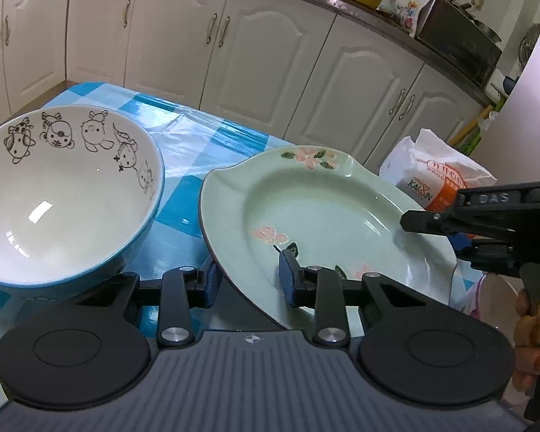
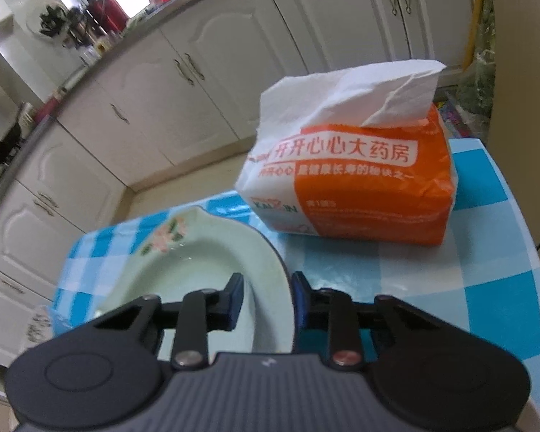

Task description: Organize plates and bowls

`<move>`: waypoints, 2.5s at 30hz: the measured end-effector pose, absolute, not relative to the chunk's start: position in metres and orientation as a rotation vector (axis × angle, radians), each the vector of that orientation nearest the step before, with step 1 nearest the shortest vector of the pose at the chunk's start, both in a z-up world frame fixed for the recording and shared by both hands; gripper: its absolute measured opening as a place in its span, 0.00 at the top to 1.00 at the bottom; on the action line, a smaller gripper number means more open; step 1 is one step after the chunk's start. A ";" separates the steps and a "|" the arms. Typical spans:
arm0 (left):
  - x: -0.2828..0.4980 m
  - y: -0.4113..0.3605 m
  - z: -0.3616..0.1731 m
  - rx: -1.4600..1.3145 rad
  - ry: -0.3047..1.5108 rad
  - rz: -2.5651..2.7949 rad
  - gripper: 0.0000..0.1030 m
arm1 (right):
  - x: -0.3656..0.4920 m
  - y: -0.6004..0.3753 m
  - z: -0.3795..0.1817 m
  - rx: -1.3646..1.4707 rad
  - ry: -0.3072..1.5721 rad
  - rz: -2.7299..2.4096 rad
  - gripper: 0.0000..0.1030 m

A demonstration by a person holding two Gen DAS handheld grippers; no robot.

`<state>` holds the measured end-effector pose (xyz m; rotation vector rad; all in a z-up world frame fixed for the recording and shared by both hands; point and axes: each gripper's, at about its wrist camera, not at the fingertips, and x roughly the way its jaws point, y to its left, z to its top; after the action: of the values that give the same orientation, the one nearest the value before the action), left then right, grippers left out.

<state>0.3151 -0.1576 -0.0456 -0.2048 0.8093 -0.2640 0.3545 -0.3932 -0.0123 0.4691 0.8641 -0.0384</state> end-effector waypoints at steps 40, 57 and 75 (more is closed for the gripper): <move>0.272 -0.134 0.005 -0.253 0.616 -0.391 0.63 | 0.286 -0.381 0.032 0.497 0.633 0.100 0.81; 0.121 -0.086 0.030 -0.252 0.513 -0.553 0.64 | 0.133 -0.360 0.070 0.518 0.474 0.122 0.86; 0.040 -0.087 -0.017 -0.170 0.615 -0.629 0.64 | -0.006 -0.346 0.001 0.621 0.503 -0.024 0.82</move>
<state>0.0401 -0.0868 -0.0165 -0.1697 0.6146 -0.6286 -0.0055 -0.3460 0.0015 0.6212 0.5031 -0.0235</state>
